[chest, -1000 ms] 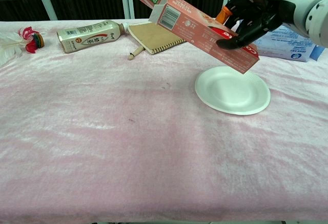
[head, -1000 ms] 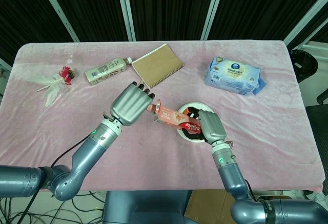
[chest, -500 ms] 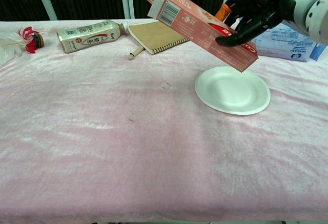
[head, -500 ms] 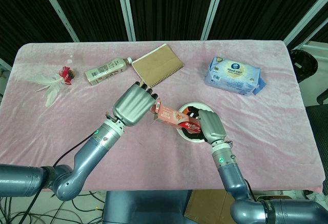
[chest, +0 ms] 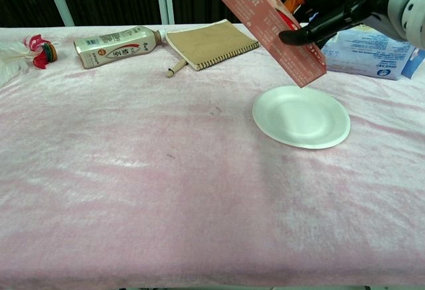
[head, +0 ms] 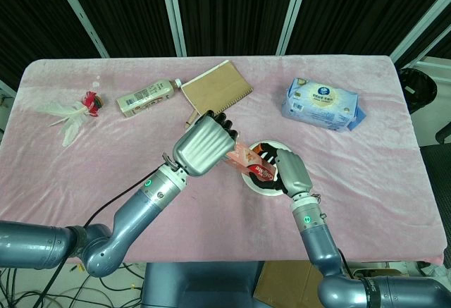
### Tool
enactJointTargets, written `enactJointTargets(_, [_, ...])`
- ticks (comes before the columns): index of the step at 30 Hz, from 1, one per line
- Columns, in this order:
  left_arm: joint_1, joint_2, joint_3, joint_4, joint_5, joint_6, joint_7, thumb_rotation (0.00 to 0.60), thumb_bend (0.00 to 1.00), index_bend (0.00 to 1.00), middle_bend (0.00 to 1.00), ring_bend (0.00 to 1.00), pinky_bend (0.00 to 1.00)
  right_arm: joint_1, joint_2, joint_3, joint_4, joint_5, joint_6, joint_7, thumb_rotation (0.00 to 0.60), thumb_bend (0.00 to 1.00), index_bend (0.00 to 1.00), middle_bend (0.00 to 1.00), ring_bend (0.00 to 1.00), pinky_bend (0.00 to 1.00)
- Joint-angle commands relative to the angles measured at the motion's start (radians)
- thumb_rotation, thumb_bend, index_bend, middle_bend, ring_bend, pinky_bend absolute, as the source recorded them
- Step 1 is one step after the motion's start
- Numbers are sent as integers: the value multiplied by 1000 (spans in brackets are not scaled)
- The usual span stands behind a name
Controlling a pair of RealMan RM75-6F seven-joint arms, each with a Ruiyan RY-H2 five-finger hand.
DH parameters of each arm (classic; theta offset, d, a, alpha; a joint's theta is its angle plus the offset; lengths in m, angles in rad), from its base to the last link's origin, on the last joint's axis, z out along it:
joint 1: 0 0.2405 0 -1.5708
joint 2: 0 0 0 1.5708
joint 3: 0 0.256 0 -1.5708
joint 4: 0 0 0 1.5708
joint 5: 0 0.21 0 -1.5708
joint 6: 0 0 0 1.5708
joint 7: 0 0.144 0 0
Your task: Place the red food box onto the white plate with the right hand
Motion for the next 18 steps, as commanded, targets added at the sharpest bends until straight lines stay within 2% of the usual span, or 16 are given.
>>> enactJointTargets(1, [-12, -18, -18, -1, -9, 28, 13, 600, 116, 382, 344, 256, 354, -13, 6, 15, -12, 8, -3, 35, 600, 358, 457, 434, 395, 428])
enactJointTargets(11, [-29, -71, -49, 7, 47, 79, -2, 600, 29, 286, 260, 195, 292, -52, -4, 68, -40, 59, 1, 168, 600, 380, 457, 434, 395, 428])
enactJointTargets(18, [-3, -44, -57, -42, 69, 83, -60, 600, 14, 261, 231, 180, 274, -72, -8, 98, -30, 37, 11, 236, 600, 381, 457, 434, 395, 428])
